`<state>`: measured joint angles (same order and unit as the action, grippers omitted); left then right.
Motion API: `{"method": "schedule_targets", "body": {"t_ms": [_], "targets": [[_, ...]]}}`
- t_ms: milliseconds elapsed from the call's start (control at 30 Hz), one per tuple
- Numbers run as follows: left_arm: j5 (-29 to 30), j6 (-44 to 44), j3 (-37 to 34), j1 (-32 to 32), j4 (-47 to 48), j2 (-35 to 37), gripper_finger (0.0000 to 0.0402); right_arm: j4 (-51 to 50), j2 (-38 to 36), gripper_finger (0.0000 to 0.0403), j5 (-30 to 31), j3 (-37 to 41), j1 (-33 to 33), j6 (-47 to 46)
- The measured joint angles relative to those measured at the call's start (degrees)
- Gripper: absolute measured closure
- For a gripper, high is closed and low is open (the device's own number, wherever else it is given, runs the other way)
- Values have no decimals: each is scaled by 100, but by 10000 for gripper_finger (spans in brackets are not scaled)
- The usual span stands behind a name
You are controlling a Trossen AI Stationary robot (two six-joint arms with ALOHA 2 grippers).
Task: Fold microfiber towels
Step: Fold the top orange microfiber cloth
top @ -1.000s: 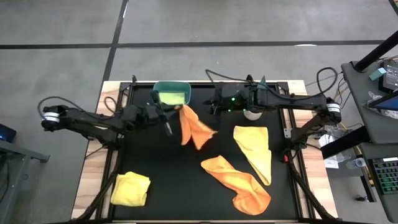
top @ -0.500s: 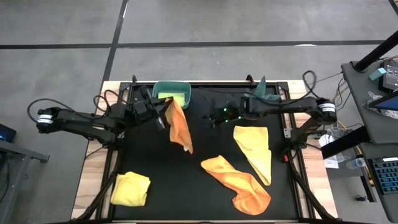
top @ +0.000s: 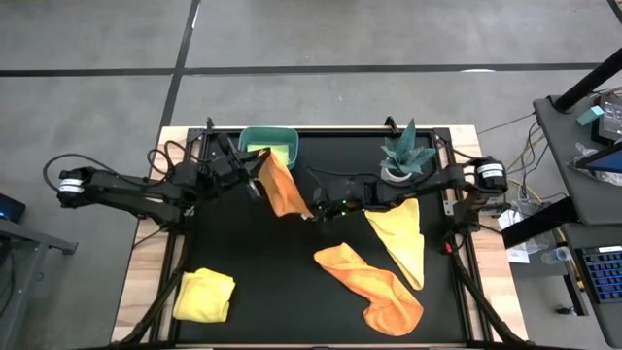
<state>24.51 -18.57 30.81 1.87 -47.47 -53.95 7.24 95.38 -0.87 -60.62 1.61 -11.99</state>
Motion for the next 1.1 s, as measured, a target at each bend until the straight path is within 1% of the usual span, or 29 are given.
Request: {"method": "schedule_targets", "body": {"t_ms": [167,233,300,400,533,567,667,767,933,1100], "targets": [[0,-2,0,-1,2,4,402,-9,206,200,824,-7,-20,259],[0,-5,0,-1,3,4,402,-14,243,210,988,-21,-22,379],[0,-11,0,0,1,7,402,-122,281,228,998,-49,-22,477],[0,-15,0,0,3,22,402,-418,268,275,1008,-97,-24,562],[1,51,-20,0,55,79,402,-860,70,373,1011,-214,-24,799],[3,139,-33,-1,117,112,402,-999,4,381,1029,-280,-24,890],[2,482,-35,-2,465,286,401,-1755,-229,392,1225,-595,-24,1104],[1,765,-35,0,1160,594,394,-2647,-425,394,1479,-1026,-24,1416],[0,1220,-42,0,2388,1187,352,-4010,-538,395,1705,-1925,-22,1847],[-8,1509,-46,-2,3297,1662,305,-5119,-538,395,1894,-2835,-12,2262]]}}
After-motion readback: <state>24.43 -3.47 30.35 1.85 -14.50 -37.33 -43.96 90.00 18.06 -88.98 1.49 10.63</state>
